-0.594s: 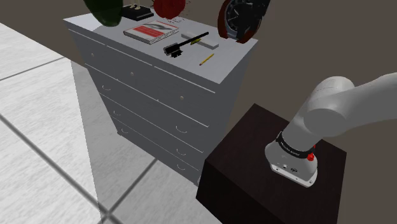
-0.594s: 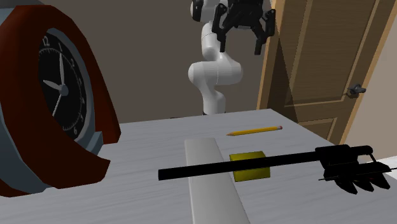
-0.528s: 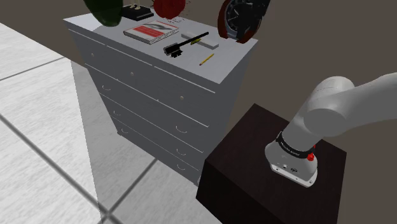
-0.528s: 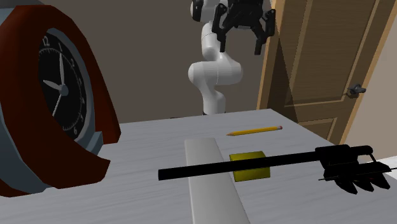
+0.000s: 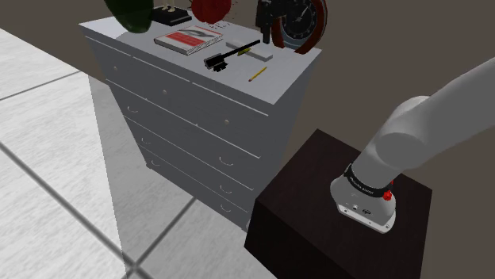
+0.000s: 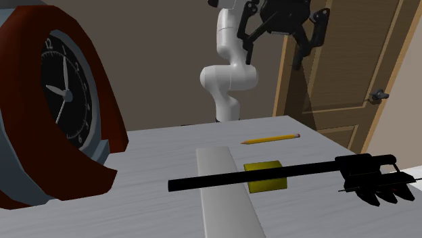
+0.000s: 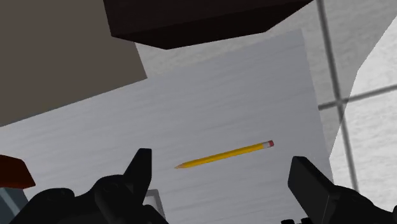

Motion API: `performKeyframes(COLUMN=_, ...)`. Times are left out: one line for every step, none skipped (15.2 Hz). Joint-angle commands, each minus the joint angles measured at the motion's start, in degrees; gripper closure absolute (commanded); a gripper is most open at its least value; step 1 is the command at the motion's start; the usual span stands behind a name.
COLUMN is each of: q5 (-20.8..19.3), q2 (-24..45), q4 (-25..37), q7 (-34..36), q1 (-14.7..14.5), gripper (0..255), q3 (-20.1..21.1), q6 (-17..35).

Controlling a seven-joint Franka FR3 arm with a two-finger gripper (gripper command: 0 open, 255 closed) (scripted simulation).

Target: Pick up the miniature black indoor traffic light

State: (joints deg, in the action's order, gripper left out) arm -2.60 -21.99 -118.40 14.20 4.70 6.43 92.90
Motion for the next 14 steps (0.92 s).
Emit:
performKeyframes(q5=-0.4, q2=6.9, q4=6.1, q7=3.6, q1=1.0, gripper=0, q3=0.5, q6=-2.0)
performKeyframes(q5=-0.6, q2=10.1, q4=9.1, q7=5.4, q1=1.4, gripper=0, q3=0.7, q6=-3.0)
performKeyframes(q5=-0.8, q2=13.4, q4=12.2, q7=7.1, q1=1.7, gripper=0, q3=0.9, q6=-4.1)
performKeyframes(q5=-1.0, q2=16.6, q4=15.3, q7=8.8, q1=2.0, gripper=0, q3=0.9, q6=-5.3)
performKeyframes(q5=-1.2, q2=19.9, q4=18.6, q7=10.4, q1=2.2, gripper=0, q3=0.9, q6=-6.6)
performKeyframes(q5=-1.4, q2=23.2, q4=22.0, q7=12.0, q1=2.4, gripper=0, q3=0.8, q6=-7.9)
performKeyframes(q5=-1.5, q2=26.5, q4=25.5, q7=13.5, q1=2.5, gripper=0, q3=0.6, q6=-9.4)
performKeyframes(q5=-1.6, q2=29.8, q4=29.1, q7=15.0, q1=2.6, gripper=0, q3=0.4, q6=-11.0)
performKeyframes(q5=-1.7, q2=33.2, q4=33.0, q7=16.4, q1=2.7, gripper=0, q3=0.1, q6=-12.6)
performKeyframes(q5=-1.7, q2=36.7, q4=37.0, q7=17.8, q1=2.8, gripper=0, q3=-0.3, q6=-14.4)
performKeyframes(q5=-1.6, q2=40.2, q4=41.3, q7=19.1, q1=2.8, gripper=0, q3=-0.7, q6=-16.4)
performKeyframes(q5=-1.5, q2=43.9, q4=45.9, q7=20.3, q1=2.9, gripper=0, q3=-1.1, q6=-18.4)
performKeyframes(q5=-1.4, q2=47.8, q4=50.9, q7=21.5, q1=3.0, gripper=0, q3=-1.5, q6=-20.8)
performKeyframes(q5=-1.2, q2=51.9, q4=56.5, q7=22.6, q1=3.1, gripper=0, q3=-2.0, q6=-23.3)
